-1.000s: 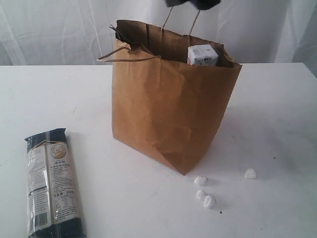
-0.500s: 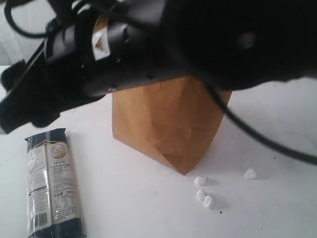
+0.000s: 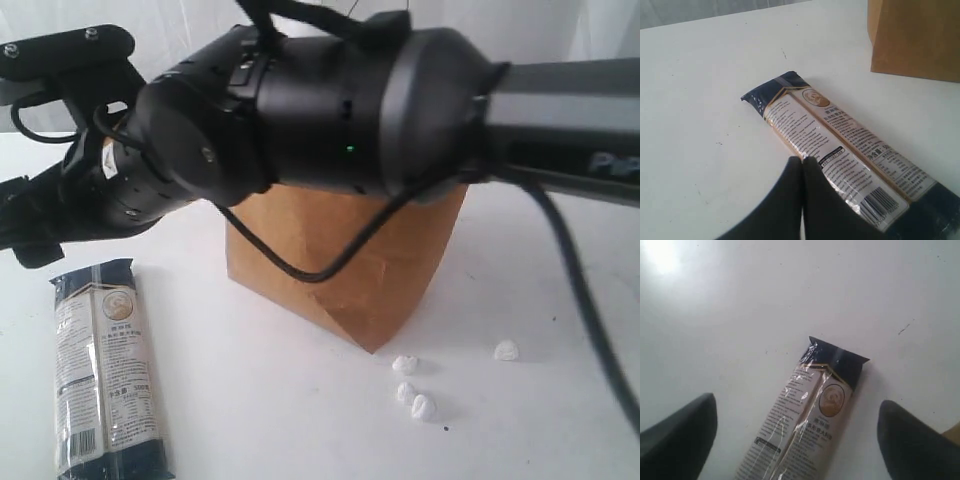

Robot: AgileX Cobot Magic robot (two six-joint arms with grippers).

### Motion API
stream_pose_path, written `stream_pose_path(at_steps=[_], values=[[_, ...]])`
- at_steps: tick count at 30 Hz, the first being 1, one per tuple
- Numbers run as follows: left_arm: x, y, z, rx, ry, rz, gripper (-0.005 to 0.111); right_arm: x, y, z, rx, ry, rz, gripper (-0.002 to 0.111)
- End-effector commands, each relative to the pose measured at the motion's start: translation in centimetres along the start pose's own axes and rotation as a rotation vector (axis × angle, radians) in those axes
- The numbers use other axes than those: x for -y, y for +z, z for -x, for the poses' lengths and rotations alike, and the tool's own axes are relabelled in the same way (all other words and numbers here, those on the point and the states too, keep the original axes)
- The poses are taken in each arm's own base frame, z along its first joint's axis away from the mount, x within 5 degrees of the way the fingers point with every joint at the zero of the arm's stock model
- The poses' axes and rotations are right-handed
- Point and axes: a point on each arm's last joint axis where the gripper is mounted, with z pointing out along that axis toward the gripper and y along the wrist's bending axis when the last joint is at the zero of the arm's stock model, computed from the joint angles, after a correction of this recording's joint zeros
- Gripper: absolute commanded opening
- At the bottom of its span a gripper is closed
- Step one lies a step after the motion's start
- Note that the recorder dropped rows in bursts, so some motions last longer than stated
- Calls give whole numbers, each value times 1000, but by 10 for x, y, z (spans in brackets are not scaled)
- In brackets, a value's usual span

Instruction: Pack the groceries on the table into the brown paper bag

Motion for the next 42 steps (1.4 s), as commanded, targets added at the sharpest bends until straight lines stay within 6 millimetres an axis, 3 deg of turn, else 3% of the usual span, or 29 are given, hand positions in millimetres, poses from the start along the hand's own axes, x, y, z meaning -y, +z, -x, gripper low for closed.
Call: stream_pose_path(at_steps=[1, 4, 8, 13, 17, 20, 24, 28, 34, 42], values=[[0, 0, -1, 1, -3, -1, 0, 2, 30, -3, -76, 17, -24, 81], [0, 0, -1, 1, -3, -1, 0, 3, 43, -8, -124, 20, -36, 81], [0, 0, -1, 1, -3, -1, 0, 11, 45, -11, -144, 84, -61, 81], [0, 0, -1, 1, -3, -1, 0, 14, 19, -14, -137, 94, -64, 79], [0, 0, -1, 1, -3, -1, 0, 18, -34, -44, -43, 136, -23, 73], [0, 0, -1, 1, -3, -1, 0, 24, -91, -71, 11, 146, -3, 69], [0, 0, -1, 1, -3, -1, 0, 41, -151, -128, -196, -7, -95, 67], [0, 0, -1, 1, -3, -1, 0, 72, -188, -175, -374, -98, -279, 63], [0, 0, -1, 1, -3, -1, 0, 113, -195, -200, -416, 113, -464, 63], [0, 0, -1, 1, -3, -1, 0, 172, -181, -207, -396, 324, -592, 63]])
